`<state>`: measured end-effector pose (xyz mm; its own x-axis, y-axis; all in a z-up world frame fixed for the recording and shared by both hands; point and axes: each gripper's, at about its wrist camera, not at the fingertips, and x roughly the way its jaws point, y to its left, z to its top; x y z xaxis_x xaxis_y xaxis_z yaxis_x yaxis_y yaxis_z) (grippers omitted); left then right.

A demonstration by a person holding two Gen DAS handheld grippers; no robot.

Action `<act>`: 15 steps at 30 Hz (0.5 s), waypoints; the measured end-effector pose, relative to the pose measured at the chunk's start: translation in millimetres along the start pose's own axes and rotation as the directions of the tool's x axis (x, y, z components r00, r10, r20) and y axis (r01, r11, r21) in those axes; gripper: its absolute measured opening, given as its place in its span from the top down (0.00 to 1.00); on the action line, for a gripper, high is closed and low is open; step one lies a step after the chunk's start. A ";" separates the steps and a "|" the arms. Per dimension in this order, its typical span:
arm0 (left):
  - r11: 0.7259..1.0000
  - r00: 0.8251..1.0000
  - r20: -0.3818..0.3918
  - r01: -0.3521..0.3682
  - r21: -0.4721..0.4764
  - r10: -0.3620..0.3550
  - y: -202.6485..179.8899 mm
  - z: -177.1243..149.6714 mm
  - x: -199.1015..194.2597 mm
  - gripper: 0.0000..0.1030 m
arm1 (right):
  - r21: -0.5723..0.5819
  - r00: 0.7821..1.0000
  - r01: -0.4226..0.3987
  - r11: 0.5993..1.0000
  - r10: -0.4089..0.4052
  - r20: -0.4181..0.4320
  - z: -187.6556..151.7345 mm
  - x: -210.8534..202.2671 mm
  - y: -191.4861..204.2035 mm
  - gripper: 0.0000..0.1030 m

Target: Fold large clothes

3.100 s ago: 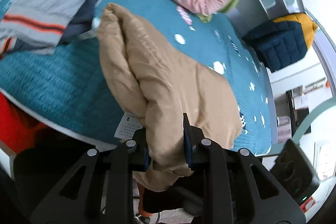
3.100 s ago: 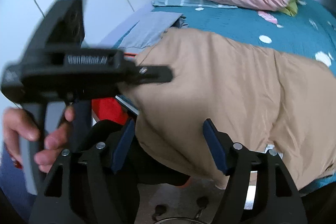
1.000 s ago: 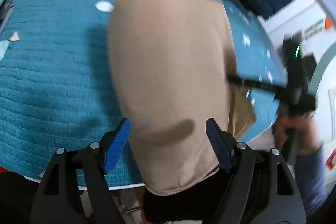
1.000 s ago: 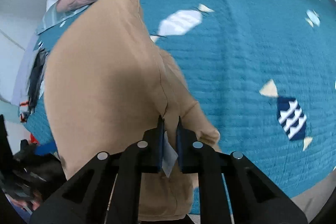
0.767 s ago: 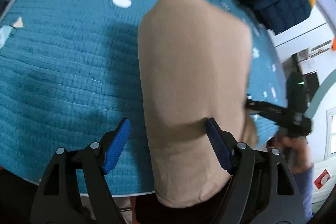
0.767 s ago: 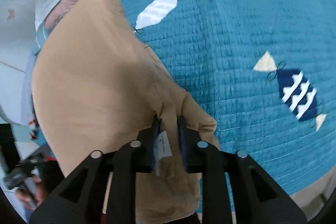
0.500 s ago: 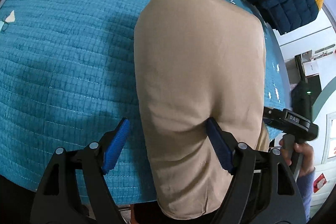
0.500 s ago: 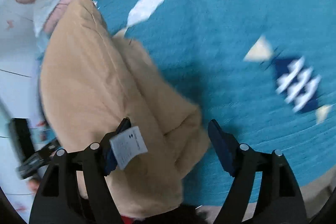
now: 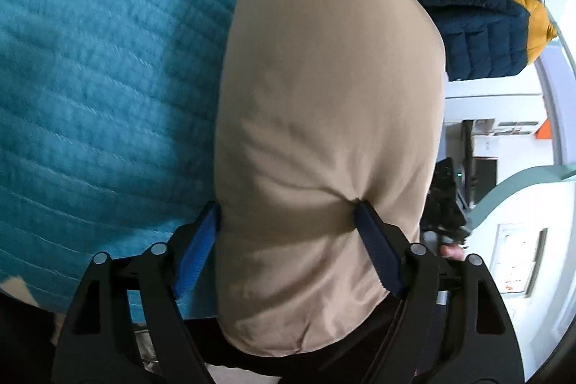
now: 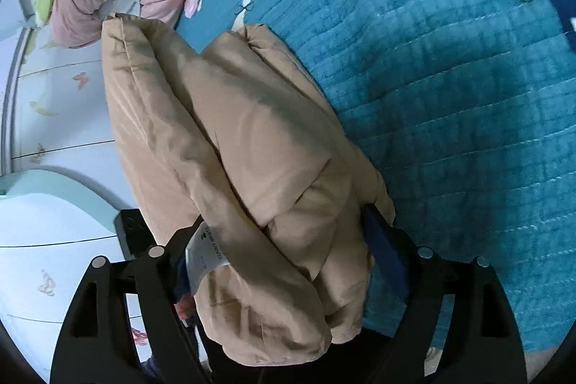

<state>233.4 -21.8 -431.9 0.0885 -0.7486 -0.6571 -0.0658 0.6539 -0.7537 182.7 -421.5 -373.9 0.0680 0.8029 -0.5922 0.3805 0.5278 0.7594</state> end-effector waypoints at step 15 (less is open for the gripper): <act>0.940 0.977 0.136 -0.194 0.279 0.162 -74.1 -11.9 4.8 0.60 | -0.155 0.991 0.092 0.984 -0.075 0.114 -14.4 -5.6 44.0 0.67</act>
<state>226.8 -75.1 -379.3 0.2110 -0.6111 -0.7629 0.1986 0.7910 -0.5786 185.8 -398.8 -333.3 0.1438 0.7241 -0.6745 0.2378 0.6363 0.7339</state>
